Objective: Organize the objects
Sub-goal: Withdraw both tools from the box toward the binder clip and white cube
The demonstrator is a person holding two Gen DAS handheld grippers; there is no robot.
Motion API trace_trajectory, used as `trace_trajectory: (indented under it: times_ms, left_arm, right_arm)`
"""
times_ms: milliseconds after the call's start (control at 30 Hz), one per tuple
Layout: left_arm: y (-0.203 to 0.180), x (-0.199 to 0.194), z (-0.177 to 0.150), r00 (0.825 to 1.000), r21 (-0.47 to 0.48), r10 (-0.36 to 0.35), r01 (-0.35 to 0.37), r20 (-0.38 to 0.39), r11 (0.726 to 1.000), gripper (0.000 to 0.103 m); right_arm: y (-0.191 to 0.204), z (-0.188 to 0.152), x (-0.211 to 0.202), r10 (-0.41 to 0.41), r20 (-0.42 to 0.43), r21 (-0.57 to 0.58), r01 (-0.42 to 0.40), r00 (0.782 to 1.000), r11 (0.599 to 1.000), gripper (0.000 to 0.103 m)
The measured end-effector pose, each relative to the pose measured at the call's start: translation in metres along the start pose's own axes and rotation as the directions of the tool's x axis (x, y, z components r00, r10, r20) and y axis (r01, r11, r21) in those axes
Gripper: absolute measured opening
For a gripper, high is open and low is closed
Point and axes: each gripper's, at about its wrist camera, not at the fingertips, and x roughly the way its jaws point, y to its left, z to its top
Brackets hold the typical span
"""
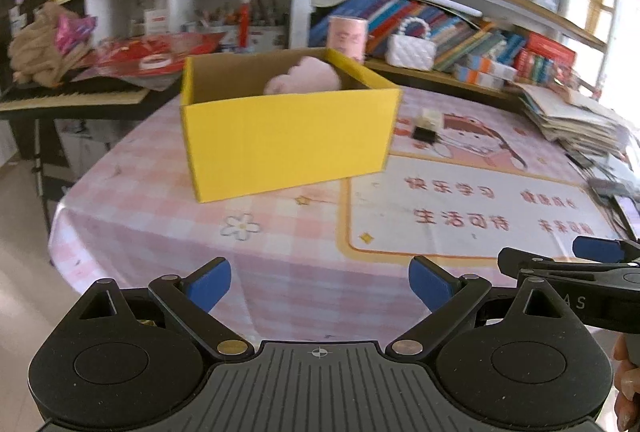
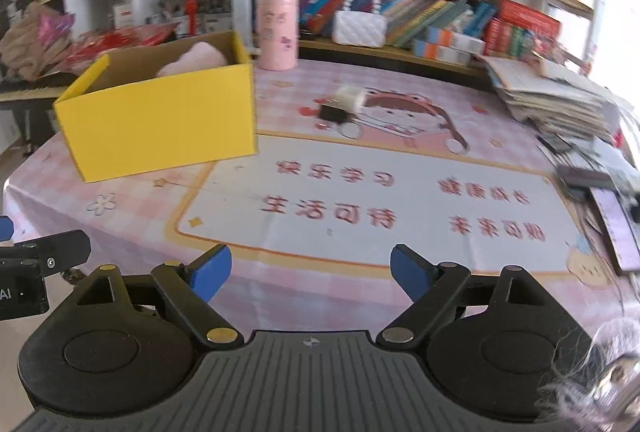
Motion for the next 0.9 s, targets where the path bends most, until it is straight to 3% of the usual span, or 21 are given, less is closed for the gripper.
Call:
trace_trajectory:
  times_ms: [500, 900]
  left_arm:
    - [-0.046, 0.010, 0.007, 0.989, 0.105, -0.151, 0.151, -0.007, 0.983, 0.097]
    - [-0.069, 0.029, 0.014, 0.981, 0.120, -0.190, 0.192, -0.027, 0.974, 0.097]
  right_arm:
    - [-0.048, -0.016, -0.022, -0.162, -0.011, 0.126, 0.162, 0.987, 0.979, 0.088]
    - [-0.069, -0.012, -0.015, -0.194, -0.030, 0.123, 0.197, 0.980, 0.973, 0.090]
